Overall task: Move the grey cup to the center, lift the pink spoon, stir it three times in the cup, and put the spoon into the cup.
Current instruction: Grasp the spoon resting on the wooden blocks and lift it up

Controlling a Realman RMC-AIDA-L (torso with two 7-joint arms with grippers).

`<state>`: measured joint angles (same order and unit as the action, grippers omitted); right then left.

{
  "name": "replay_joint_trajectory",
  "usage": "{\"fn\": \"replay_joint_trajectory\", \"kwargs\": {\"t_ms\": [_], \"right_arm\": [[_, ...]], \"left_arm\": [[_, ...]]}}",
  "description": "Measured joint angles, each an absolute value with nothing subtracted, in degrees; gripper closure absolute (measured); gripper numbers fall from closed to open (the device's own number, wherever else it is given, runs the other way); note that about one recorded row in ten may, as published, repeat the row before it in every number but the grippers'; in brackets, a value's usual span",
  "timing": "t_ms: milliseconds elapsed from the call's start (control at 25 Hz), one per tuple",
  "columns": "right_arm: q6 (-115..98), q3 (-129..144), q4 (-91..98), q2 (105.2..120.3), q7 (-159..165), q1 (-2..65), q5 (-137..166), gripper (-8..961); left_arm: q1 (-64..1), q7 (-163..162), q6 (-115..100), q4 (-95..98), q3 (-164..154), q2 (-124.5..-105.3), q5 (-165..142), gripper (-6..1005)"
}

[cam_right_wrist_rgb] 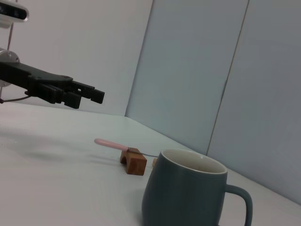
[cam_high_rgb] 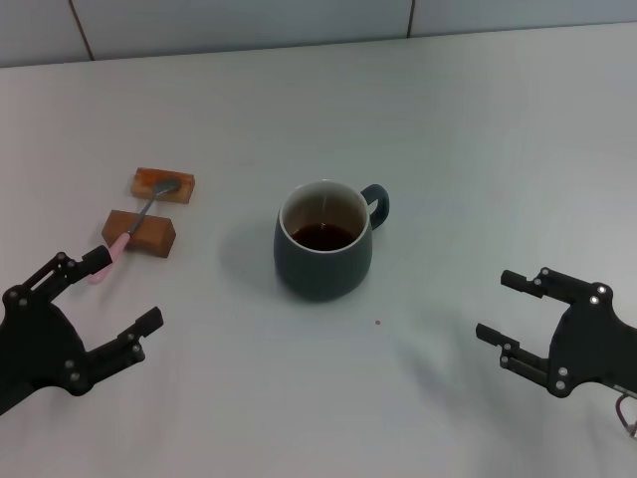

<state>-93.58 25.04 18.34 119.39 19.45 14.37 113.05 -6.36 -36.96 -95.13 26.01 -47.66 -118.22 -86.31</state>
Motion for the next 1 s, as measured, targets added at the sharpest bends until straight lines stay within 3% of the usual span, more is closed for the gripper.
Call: {"fn": "replay_joint_trajectory", "kwargs": {"t_ms": [400, 640, 1000], "right_arm": [[-93.1, 25.3, 18.3, 119.45, 19.3, 14.7, 113.0, 330], [-93.3, 25.5, 18.6, 119.44, 19.4, 14.8, 113.0, 330], [-93.8, 26.1, 20.5, 119.49, 19.1, 14.1, 113.6, 331]], "left_arm": [[-6.9, -44.3, -95.3, 23.9, -43.7, -118.21, -85.5, 161], [-8.5, -76.1, -97.3, 18.6, -28.5, -118.00, -84.3, 162], [-8.4, -85.2, -95.9, 14.1, -25.5, -118.13, -84.6, 163]]}}
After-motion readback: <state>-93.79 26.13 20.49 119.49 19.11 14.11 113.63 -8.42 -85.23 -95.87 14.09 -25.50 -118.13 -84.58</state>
